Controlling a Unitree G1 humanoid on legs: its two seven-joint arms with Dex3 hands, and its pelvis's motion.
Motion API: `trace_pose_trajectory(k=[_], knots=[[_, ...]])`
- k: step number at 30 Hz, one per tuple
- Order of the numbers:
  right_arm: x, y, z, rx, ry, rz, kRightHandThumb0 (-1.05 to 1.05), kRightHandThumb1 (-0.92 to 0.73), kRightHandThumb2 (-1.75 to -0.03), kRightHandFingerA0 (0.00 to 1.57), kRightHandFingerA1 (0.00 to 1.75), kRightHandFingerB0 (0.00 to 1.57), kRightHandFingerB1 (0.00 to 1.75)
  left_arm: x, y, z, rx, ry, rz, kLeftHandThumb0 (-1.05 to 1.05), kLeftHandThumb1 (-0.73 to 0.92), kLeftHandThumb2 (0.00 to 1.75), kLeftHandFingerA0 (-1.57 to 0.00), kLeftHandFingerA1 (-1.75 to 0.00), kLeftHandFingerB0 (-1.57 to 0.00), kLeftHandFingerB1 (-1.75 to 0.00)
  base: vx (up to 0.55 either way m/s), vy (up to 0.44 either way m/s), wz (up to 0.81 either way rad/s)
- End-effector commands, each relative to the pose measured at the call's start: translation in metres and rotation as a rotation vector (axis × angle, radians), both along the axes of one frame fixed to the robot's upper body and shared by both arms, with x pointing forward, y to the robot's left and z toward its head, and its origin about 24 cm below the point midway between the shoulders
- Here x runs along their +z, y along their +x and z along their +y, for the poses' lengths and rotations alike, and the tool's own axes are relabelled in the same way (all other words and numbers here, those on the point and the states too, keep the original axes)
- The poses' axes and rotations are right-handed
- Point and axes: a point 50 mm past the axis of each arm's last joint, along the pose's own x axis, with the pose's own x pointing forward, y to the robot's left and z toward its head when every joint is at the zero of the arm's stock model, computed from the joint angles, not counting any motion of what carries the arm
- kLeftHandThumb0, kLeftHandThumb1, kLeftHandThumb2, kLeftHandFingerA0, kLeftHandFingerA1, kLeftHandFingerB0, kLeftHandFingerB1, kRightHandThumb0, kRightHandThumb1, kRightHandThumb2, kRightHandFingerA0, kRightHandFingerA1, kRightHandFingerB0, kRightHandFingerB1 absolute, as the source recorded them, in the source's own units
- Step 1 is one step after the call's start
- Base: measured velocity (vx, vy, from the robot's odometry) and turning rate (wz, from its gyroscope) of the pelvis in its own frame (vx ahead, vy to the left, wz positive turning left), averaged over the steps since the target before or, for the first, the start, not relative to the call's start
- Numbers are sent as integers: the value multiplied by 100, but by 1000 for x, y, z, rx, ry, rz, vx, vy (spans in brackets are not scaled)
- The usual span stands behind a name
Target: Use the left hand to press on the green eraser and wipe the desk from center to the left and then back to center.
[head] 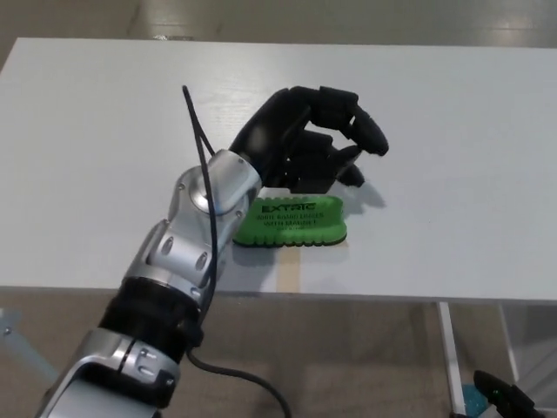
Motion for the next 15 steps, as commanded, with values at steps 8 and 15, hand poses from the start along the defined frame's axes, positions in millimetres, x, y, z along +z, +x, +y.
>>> trace_pose_trajectory(k=[8, 15], knots=[[-2, -5, 2, 8, 0, 5, -24, -71, -61, 51, 46, 41, 41, -14, 7, 7, 109, 33, -15, -8, 71, 91, -84, -129, -81, -123, 0, 0, 0], [-5, -7, 6, -11, 19, 11, -24, -71, -61, 53, 47, 44, 42, -20, 9, 13, 131, 23, -2, -8, 71, 90, -86, -125, -82, -122, 0, 0, 0]])
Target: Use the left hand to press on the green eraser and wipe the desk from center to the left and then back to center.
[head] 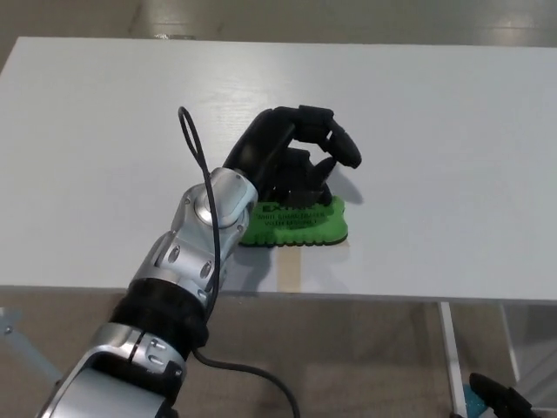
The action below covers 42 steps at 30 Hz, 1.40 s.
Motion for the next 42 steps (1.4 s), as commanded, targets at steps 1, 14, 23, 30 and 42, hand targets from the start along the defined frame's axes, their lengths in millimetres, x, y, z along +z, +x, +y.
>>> trace_pose_trajectory(k=[1, 14, 23, 30, 42], knots=[[-4, -7, 4, -16, 14, 12, -24, -71, -61, 54, 47, 45, 42, -2, 2, 6, 27, -14, -25, -8, 71, 90, -85, -127, -80, -124, 0, 0, 0], [-5, -7, 6, 16, -17, 20, -26, -72, -60, 55, 47, 49, 43, -19, -5, 6, 67, -116, -3, -10, 76, 86, -80, -134, -77, -130, 0, 0, 0], [-5, -7, 7, 15, -19, 23, -26, -72, -60, 56, 48, 53, 45, -41, -14, 4, 84, -137, 71, -11, 77, 87, -81, -130, -79, -126, 0, 0, 0], [-2, -2, 7, 5, -17, 8, -26, -71, -60, 56, 48, 54, 46, -51, -20, 1, 83, -180, 96, -11, 77, 86, -82, -132, -81, -124, 0, 0, 0], [-2, 2, 11, -13, 5, 20, -26, -70, -61, 58, 48, 58, 47, -57, -24, 7, 78, -195, 102, -10, 75, 88, -82, -134, -80, -125, 0, 0, 0]])
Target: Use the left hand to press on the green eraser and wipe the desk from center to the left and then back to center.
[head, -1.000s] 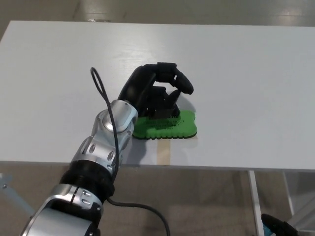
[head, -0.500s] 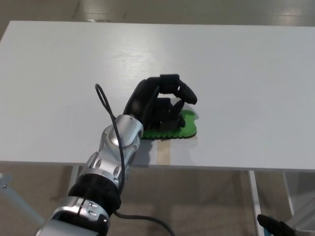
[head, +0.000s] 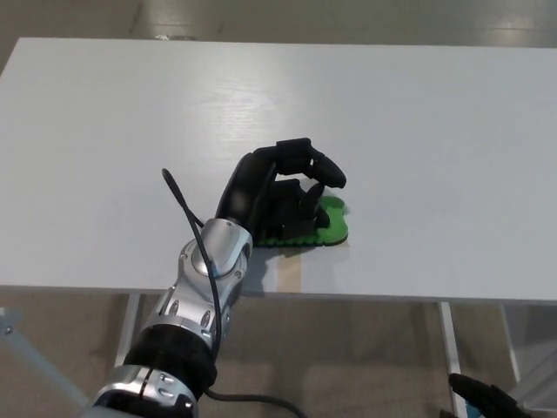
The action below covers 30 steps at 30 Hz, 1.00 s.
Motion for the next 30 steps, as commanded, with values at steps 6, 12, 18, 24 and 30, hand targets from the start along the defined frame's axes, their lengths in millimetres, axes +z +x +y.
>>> trace_pose_trajectory(k=[6, 12, 18, 24, 30], knots=[[-2, -1, 0, -5, 5, 20, -26, -70, -60, 59, 48, 59, 47, -19, -7, 18, 14, 9, 58, -11, 76, 86, -81, -135, -79, -126, 0, 0, 0], [-3, -2, -1, -11, 17, 28, -27, -71, -61, 59, 49, 59, 47, -30, -11, 37, 43, -60, 96, -11, 77, 83, -82, -135, -80, -125, 0, 0, 0], [-2, -1, -1, 0, 3, 28, -28, -59, -93, 54, 63, 52, 61, -31, -11, 44, 56, -106, 104, -10, 75, 85, -79, -141, -80, -125, 0, 0, 0], [-2, 1, -1, 0, 4, 28, -27, -58, -92, 54, 63, 53, 61, -30, -9, 62, 110, -162, 118, -8, 72, 87, -80, -139, -82, -122, 0, 0, 0], [-4, 0, -1, -12, 11, 37, -28, -59, -93, 55, 63, 55, 62, -28, -9, 84, 155, -205, 113, -7, 72, 86, -81, -138, -82, -121, 0, 0, 0]])
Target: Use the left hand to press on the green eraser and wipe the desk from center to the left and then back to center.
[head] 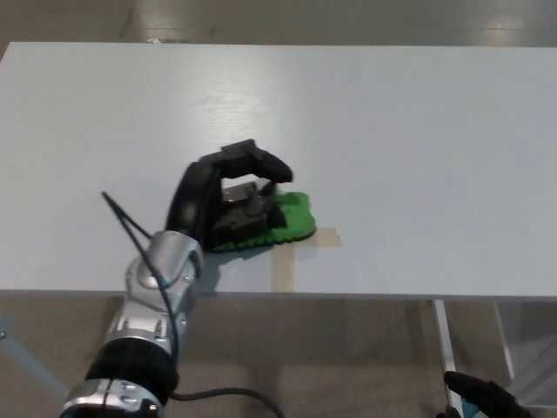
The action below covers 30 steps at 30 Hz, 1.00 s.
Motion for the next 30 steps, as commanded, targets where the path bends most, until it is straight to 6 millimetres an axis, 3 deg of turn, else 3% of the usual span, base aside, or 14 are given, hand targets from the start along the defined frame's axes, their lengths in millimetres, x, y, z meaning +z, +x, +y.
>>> trace_pose_trajectory(k=[1, 3, 4, 10, 11, 15, 16, 17, 18, 19, 20, 30], knots=[[-4, -4, -2, -11, 8, 30, -28, -59, -93, 55, 63, 55, 62, -18, -9, 25, 47, -54, 87, -7, 72, 86, -81, -138, -82, -121, 0, 0, 0], [-4, -4, -2, -9, 5, 31, -28, -59, -93, 56, 63, 55, 62, -17, -9, 31, 54, -62, 82, -8, 73, 86, -81, -138, -82, -123, 0, 0, 0], [-4, -4, -2, -7, 3, 31, -27, -70, -60, 61, 48, 60, 46, -17, -10, 37, 59, -67, 75, -11, 74, 86, -82, -137, -83, -123, 0, 0, 0], [-5, -6, -2, -9, 4, 34, -27, -70, -60, 61, 48, 60, 46, -14, -15, 59, 70, -79, 44, -10, 76, 87, -81, -137, -80, -127, 0, 0, 0], [-5, -6, -2, -7, 2, 36, -27, -58, -93, 56, 64, 53, 61, -13, -17, 66, 74, -81, 36, -10, 76, 87, -82, -136, -81, -125, 0, 0, 0], [-5, -7, -3, -11, 2, 37, -27, -58, -93, 56, 63, 54, 62, -9, -20, 80, 85, -86, 16, -9, 75, 88, -82, -135, -81, -123, 0, 0, 0], [-5, -7, -3, -10, -1, 39, -28, -70, -60, 61, 48, 61, 47, -7, -21, 86, 89, -87, 11, -9, 75, 88, -81, -134, -81, -123, 0, 0, 0], [-5, -7, -3, -9, -2, 41, -28, -70, -60, 61, 48, 61, 47, -7, -22, 90, 92, -88, 8, -9, 75, 88, -81, -134, -81, -123, 0, 0, 0], [-5, -7, -4, -4, -6, 43, -27, -58, -92, 55, 63, 53, 61, -6, -26, 100, 100, -92, 3, -8, 76, 87, -81, -135, -81, -123, 0, 0, 0], [-5, -7, -4, -4, -6, 43, -27, -58, -92, 55, 63, 53, 61, -6, -26, 100, 100, -92, 3, -8, 76, 87, -81, -135, -81, -123, 0, 0, 0], [-5, -7, -4, -7, -4, 42, -26, -70, -60, 60, 48, 61, 47, -6, -29, 107, 105, -94, 0, -6, 77, 84, -79, -135, -81, -123, 0, 0, 0], [-6, -8, -4, -8, -23, 50, -26, -70, -61, 61, 47, 61, 47, -9, -47, 158, 164, -73, 29, 1, 85, 77, -72, -139, -76, -126, 0, 0, 0]])
